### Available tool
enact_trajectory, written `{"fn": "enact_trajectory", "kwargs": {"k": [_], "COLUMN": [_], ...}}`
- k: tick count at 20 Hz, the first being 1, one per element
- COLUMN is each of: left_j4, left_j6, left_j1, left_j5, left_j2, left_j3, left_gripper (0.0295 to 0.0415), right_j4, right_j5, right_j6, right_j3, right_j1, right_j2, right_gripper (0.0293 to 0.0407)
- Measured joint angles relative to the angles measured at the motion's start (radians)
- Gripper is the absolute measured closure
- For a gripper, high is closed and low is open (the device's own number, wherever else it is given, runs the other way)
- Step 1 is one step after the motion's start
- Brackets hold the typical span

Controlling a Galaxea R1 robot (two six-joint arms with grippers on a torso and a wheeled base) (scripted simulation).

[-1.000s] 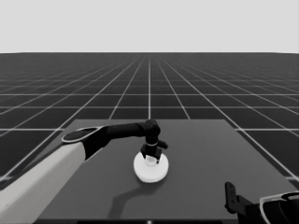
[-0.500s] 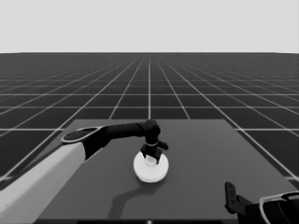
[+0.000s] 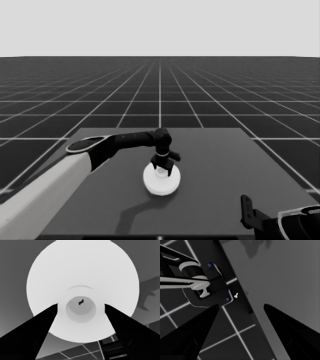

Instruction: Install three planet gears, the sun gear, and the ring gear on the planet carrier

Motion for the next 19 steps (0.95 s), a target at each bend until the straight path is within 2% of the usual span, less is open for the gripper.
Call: {"fn": "enact_trajectory", "kwargs": {"k": [3, 4, 5, 7, 13, 14, 15, 16, 17, 19], "left_j4": [0.000, -0.108, -0.183, -0.254, -0.288, -0.138, -0.047, 0.007, 0.038, 0.067], "left_j6": [0.000, -0.269, -0.412, -0.523, -0.571, -0.089, 0.383, 0.685, 0.862, 1.028], "left_j1": [0.000, -0.094, -0.189, -0.274, -0.311, -0.344, -0.371, -0.388, -0.398, -0.408], "left_j5": [0.000, 0.044, 0.058, 0.071, 0.079, -0.284, -0.508, -0.639, -0.716, -0.788], "left_j2": [0.000, -0.029, -0.034, -0.028, -0.020, -0.285, -0.697, -0.990, -1.154, -1.302], "left_j3": [0.000, 0.094, 0.117, 0.103, 0.083, 0.541, 0.909, 1.120, 1.248, 1.368], "left_gripper": [0.0326, 0.0324, 0.0325, 0.0326, 0.0326, 0.0301, 0.0296, 0.0310, 0.0318, 0.0325], "right_j4": [0.000, 0.000, 0.000, 0.000, 0.000, 0.379, 0.677, 0.777, 0.819, 0.851], "right_j5": [0.000, 0.000, 0.000, 0.000, 0.000, -0.381, -0.421, -0.406, -0.403, -0.406], "right_j6": [0.000, 0.000, 0.000, 0.000, 0.000, 0.482, 0.879, 1.013, 1.075, 1.126], "right_j3": [0.000, 0.000, 0.000, 0.000, 0.000, 0.007, -0.155, -0.320, -0.429, -0.539], "right_j1": [0.000, 0.000, 0.000, 0.000, 0.000, 0.358, 0.617, 0.686, 0.706, 0.717], "right_j2": [0.000, 0.000, 0.000, 0.000, 0.000, 0.225, 0.458, 0.563, 0.618, 0.667], "right_gripper": [0.0315, 0.0315, 0.0315, 0.0315, 0.0315, 0.0309, 0.0307, 0.0310, 0.0313, 0.0315]}}
